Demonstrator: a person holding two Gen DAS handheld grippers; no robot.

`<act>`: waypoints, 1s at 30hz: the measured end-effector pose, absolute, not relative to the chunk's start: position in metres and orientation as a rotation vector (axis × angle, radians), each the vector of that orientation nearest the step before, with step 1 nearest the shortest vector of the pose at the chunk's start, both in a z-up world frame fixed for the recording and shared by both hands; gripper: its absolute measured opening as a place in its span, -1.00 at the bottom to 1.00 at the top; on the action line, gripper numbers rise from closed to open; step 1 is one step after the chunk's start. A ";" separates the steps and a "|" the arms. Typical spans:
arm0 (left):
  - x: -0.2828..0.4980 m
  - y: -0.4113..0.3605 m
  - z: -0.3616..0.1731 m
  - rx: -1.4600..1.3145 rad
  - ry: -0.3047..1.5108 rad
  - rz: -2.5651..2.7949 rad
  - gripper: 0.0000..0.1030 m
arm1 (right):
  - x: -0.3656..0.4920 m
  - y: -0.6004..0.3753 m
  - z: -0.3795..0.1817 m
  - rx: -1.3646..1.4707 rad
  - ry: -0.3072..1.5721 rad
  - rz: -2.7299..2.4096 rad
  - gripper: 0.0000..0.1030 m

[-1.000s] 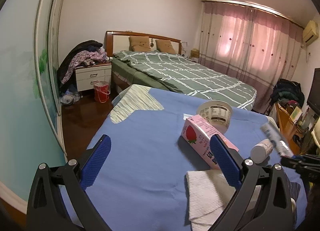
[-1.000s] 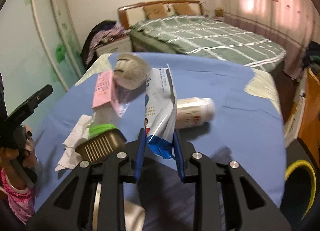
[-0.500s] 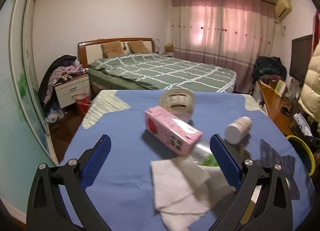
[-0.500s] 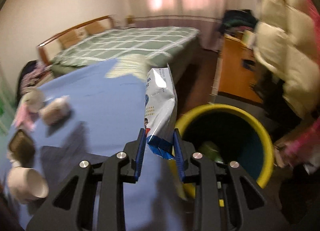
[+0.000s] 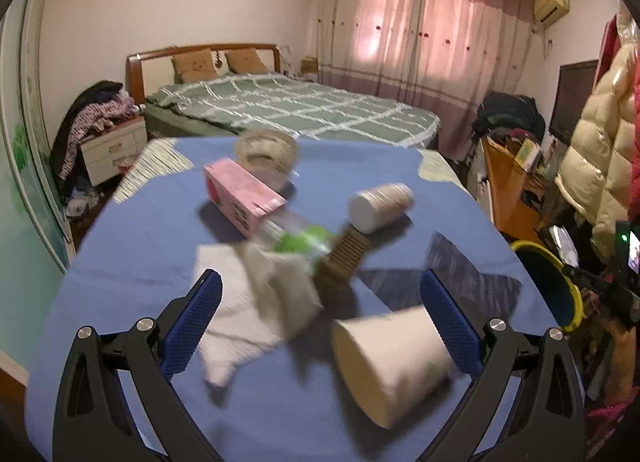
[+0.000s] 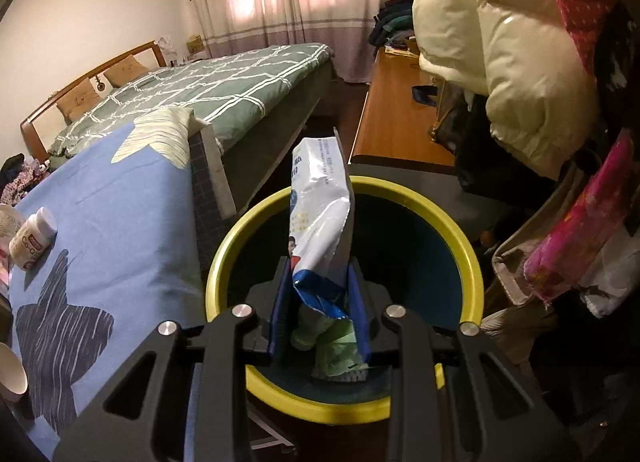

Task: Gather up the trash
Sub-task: 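Drop the tube into the yellow bin with the right gripper while the left grasps the paper cup, then carry the white paper cup to the yellow bin and release it with the left gripper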

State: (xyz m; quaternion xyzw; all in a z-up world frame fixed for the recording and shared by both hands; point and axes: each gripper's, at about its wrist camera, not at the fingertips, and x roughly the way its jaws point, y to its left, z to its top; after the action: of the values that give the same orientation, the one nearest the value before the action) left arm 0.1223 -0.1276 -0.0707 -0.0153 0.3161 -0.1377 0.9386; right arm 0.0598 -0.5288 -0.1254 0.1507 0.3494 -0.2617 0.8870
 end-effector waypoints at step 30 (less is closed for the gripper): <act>0.117 -0.202 -0.099 0.042 0.794 -0.115 0.91 | 0.044 -0.525 -0.130 0.385 0.658 -0.389 -0.13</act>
State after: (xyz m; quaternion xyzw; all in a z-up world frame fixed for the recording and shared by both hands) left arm 0.1174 -0.2025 -0.0992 0.0205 0.3864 -0.0557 0.9204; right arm 0.0444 -0.5252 -0.1297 0.1866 0.3189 -0.1886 0.9099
